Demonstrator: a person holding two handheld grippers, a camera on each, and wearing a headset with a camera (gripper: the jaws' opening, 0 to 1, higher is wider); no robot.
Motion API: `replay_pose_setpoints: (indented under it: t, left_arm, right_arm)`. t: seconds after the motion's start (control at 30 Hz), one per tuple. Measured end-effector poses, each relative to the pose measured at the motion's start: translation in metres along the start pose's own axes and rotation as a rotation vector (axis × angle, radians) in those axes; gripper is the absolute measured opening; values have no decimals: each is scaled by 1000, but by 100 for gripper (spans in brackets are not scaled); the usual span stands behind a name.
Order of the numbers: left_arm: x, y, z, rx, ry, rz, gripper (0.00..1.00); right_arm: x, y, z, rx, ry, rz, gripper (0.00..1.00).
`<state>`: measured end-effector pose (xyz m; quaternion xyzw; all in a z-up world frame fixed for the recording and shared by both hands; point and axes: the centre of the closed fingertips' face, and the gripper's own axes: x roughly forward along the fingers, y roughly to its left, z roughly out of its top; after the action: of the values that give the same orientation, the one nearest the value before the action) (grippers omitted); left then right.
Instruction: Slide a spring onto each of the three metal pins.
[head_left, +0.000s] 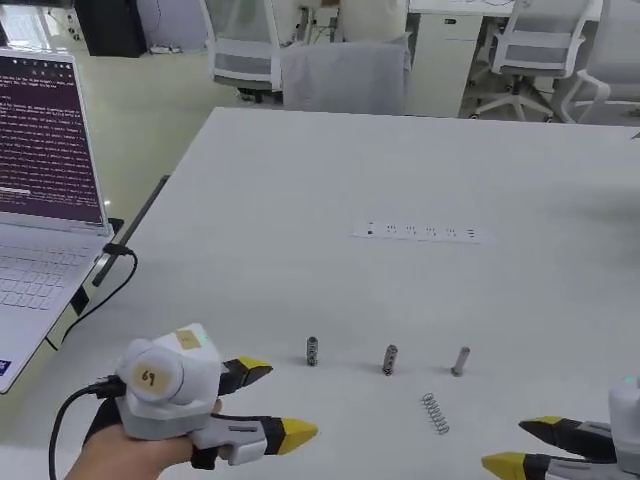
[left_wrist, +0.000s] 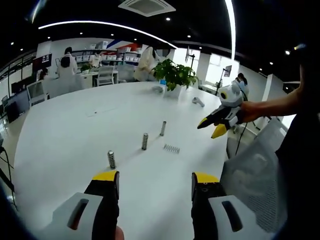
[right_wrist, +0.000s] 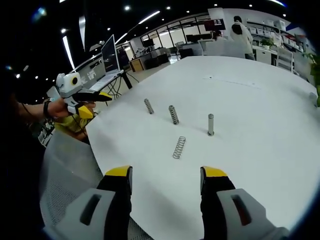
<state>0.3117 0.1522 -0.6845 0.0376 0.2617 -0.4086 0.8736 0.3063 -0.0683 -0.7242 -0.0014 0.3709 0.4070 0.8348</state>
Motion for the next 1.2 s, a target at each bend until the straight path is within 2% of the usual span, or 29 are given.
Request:
replay_pose_setpoints:
  t: [0.23, 0.4, 0.5, 0.73, 1.07, 1.2]
  left_arm:
    - [19, -12, 7, 46, 16, -57, 53]
    - [32, -22, 13, 55, 18, -96, 53]
    - [42, -30, 11, 105, 48, -131, 52]
    - [64, -44, 15, 155, 70, -186, 52]
    - [96, -56, 23, 221, 96, -254, 50]
    - [111, -61, 22, 270, 123, -279, 48]
  right_arm:
    - [1, 2, 1, -4, -2, 3, 53]
    - [1, 2, 1, -1, -3, 5, 53]
    - [1, 3, 1, 0, -5, 9, 53]
    - [1, 5, -2, 2, -1, 15, 53]
    - [-1, 9, -5, 6, -1, 17, 52]
    - [-2, 11, -5, 10, -8, 18, 52]
